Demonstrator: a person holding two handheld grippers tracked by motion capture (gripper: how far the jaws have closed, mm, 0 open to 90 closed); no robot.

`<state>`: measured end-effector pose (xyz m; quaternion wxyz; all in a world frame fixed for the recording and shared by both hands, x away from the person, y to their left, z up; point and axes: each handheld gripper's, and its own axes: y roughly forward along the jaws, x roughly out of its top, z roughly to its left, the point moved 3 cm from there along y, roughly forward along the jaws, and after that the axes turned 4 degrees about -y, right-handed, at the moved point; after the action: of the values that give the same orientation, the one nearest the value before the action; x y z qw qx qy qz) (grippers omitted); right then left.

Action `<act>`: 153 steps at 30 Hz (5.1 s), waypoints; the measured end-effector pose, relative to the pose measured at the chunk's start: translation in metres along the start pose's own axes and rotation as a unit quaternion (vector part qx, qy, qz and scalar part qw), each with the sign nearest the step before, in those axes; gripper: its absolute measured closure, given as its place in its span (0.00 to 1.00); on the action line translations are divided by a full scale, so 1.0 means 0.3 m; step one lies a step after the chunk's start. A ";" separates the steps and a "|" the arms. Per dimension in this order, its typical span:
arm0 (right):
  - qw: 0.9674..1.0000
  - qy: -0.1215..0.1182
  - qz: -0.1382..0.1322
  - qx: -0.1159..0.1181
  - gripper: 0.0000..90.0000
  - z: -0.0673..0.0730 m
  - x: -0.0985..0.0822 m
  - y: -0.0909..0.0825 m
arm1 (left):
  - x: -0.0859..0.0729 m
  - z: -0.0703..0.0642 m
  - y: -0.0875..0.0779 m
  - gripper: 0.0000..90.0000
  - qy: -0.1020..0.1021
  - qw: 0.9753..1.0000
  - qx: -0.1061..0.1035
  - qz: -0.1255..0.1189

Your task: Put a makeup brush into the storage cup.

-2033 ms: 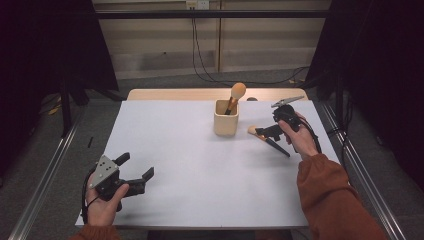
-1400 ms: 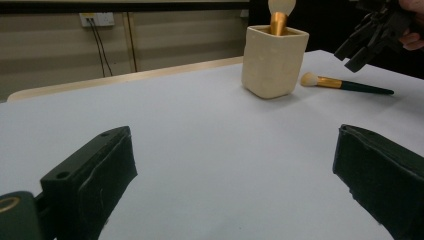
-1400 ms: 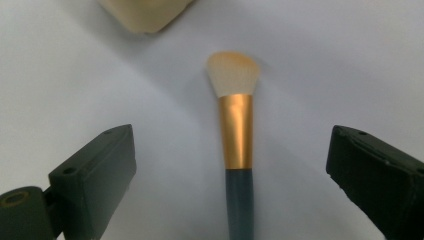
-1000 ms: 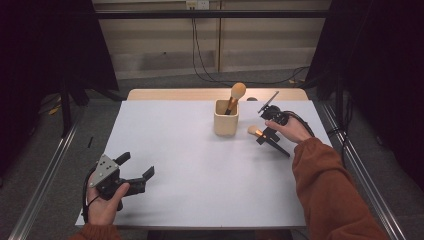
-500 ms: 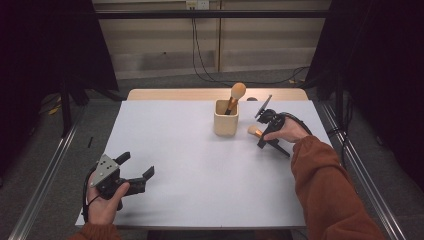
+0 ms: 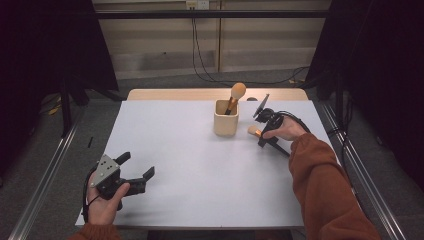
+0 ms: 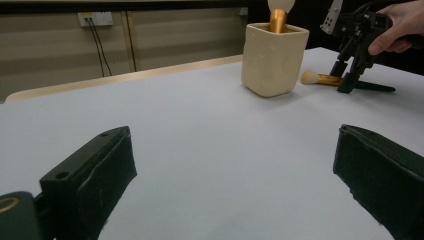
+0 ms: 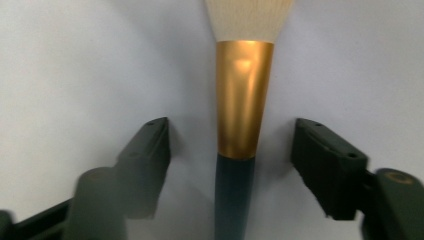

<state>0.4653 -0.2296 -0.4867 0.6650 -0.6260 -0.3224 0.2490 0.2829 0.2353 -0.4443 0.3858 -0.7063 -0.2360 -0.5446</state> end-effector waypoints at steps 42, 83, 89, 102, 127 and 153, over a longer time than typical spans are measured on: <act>0.999 0.042 0.007 -0.006 0.83 0.011 0.007 -0.039 | -0.002 0.005 -0.001 0.03 -0.001 1.000 0.002 0.002; 0.964 0.112 -0.239 -0.025 0.83 0.041 -0.112 -0.185 | -0.004 0.007 -0.002 0.03 -0.002 1.000 0.002 0.002; 0.950 0.120 -0.287 -0.035 0.83 0.050 -0.125 -0.194 | -0.005 0.006 -0.003 0.03 -0.003 1.000 0.002 0.000; 0.922 0.120 -0.366 -0.032 0.83 0.073 -0.159 -0.200 | -0.005 0.006 -0.004 0.03 0.001 1.000 0.002 0.003; 0.869 0.129 -0.477 -0.031 0.83 0.108 -0.198 -0.203 | -0.004 0.005 -0.002 0.03 0.002 1.000 0.001 0.003; 0.831 0.101 -0.546 -0.014 0.83 0.147 -0.156 -0.348 | -0.005 0.005 -0.004 0.03 0.002 1.000 0.001 0.003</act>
<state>0.3938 -0.2439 -0.3880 0.7129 -0.3788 -0.5461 -0.2239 0.2824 0.2372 -0.4455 0.3884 -0.7057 -0.2336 -0.5445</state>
